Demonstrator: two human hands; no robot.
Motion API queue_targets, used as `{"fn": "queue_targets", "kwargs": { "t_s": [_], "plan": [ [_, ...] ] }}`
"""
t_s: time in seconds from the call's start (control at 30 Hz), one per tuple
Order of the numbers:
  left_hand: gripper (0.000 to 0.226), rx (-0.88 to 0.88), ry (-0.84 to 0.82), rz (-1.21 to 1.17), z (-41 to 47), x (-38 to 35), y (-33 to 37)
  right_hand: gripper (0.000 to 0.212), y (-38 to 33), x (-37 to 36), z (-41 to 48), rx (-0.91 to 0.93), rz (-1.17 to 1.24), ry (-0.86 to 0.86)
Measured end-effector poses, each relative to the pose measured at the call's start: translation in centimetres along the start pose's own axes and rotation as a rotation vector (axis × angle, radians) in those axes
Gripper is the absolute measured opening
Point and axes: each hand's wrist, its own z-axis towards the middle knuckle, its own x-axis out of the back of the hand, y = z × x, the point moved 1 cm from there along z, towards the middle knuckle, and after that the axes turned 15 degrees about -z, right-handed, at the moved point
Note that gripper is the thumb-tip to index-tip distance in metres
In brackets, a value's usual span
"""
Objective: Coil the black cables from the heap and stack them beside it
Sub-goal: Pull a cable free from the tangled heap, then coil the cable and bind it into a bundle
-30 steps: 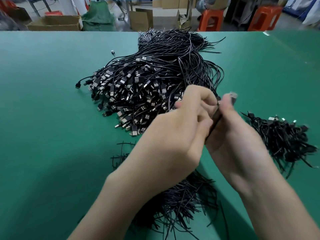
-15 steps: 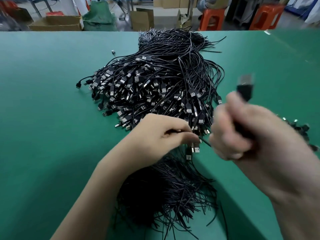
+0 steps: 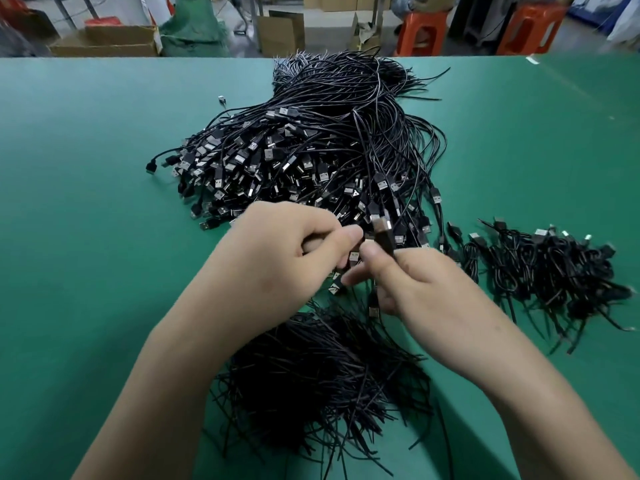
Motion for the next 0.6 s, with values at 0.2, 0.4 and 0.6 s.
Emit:
{"fn": "queue_targets", "kwargs": {
  "t_s": [0.2, 0.4, 0.6],
  "plan": [
    [0.025, -0.029, -0.049, -0.149, -0.3, -2.9, 2.2, 0.053, 0.4, 0.7, 0.6, -0.121, 0.833, 0.11],
    [0.026, 0.007, -0.136, -0.237, 0.2, -6.6, 1.0, 0.04, 0.0, 2.0, 0.6, -0.166, 1.276, 0.325],
    [0.035, 0.099, -0.233, -0.257, 0.7, -3.6, -1.6, 0.04, -0.1, 3.8, -0.2, 0.152, 1.222, 0.03]
  ]
}}
